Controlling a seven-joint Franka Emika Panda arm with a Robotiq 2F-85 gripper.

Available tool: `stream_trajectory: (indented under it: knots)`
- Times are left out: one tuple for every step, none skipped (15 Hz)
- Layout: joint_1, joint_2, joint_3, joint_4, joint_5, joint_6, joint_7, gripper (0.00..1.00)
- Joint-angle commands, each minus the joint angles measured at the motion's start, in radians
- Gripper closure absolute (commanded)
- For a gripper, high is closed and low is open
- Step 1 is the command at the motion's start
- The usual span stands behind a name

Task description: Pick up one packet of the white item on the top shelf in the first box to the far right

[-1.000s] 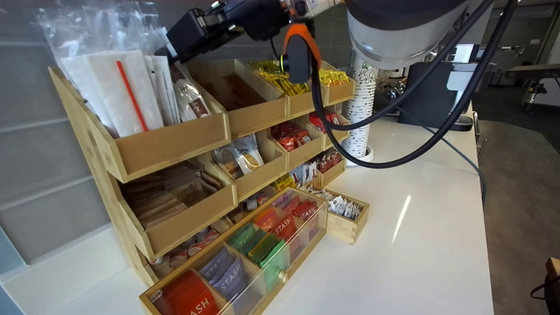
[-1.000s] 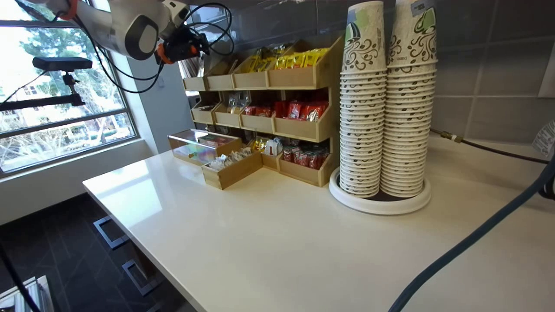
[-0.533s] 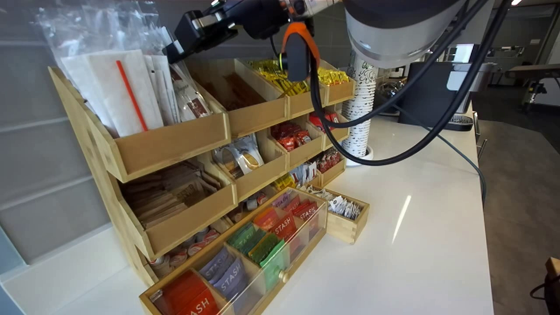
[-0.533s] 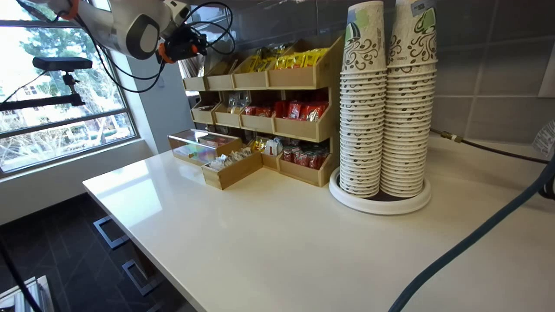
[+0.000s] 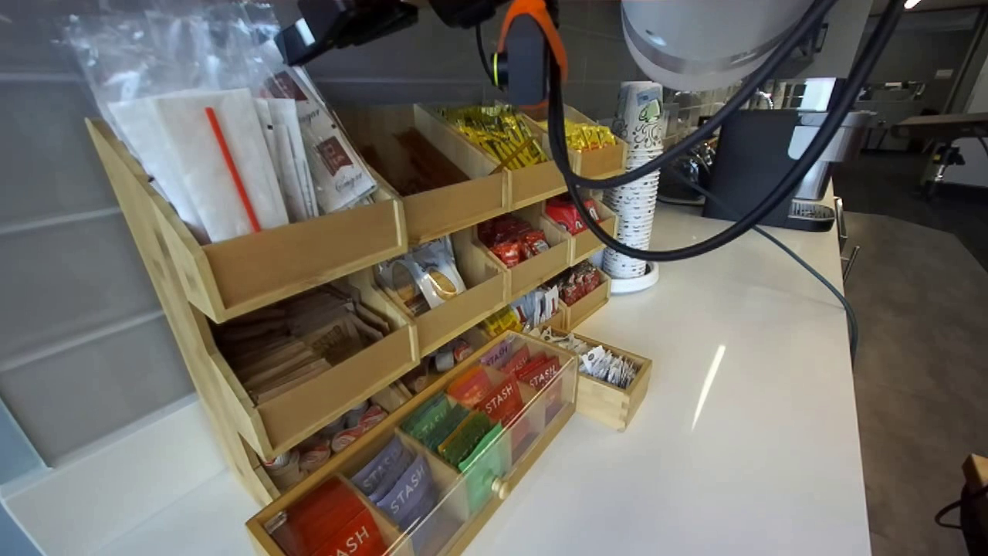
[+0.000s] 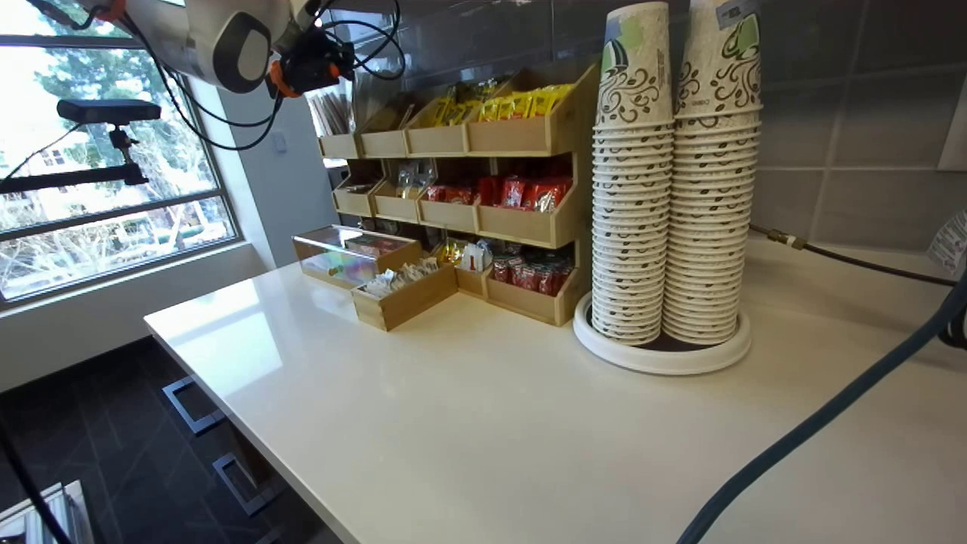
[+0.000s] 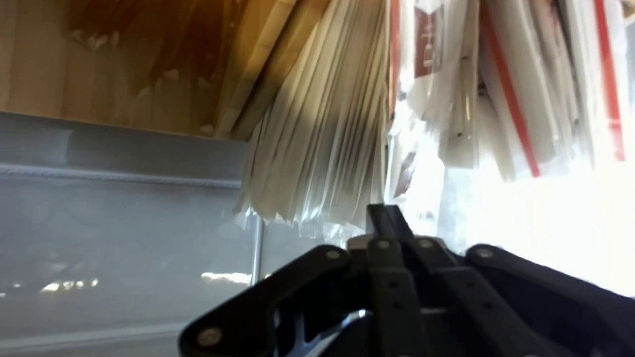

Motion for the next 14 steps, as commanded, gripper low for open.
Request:
stream_trajectory:
  knots:
    - [-0.069, -0.045, 0.057, -0.021, 0.039, 0.01, -0.022, 1.0]
    - [-0.085, -0.056, 0.065, -0.024, 0.046, -0.003, -0.015, 1.0]
    - [-0.101, -0.064, 0.078, -0.023, 0.059, -0.013, -0.009, 1.0]
    - [-0.117, -0.071, 0.093, -0.021, 0.078, -0.024, -0.005, 1.0]
    - [-0.132, -0.078, 0.107, -0.02, 0.101, -0.04, -0.002, 1.0]
    - [-0.144, -0.085, 0.117, -0.021, 0.123, -0.057, -0.004, 1.0]
    - [-0.159, -0.091, 0.133, -0.019, 0.153, -0.081, -0.01, 1.0]
    - [-0.171, -0.099, 0.149, -0.018, 0.187, -0.115, -0.021, 1.0]
    - [-0.182, -0.108, 0.161, -0.019, 0.225, -0.156, -0.035, 1.0]
    - [-0.19, -0.118, 0.168, -0.025, 0.264, -0.198, -0.053, 1.0]
    - [-0.199, -0.126, 0.182, -0.021, 0.32, -0.241, -0.084, 1.0]
    - [-0.204, -0.139, 0.182, -0.028, 0.364, -0.278, -0.108, 1.0]
    - [-0.209, -0.152, 0.178, -0.038, 0.4, -0.308, -0.131, 1.0]
    - [-0.212, -0.164, 0.172, -0.047, 0.435, -0.335, -0.154, 1.0]
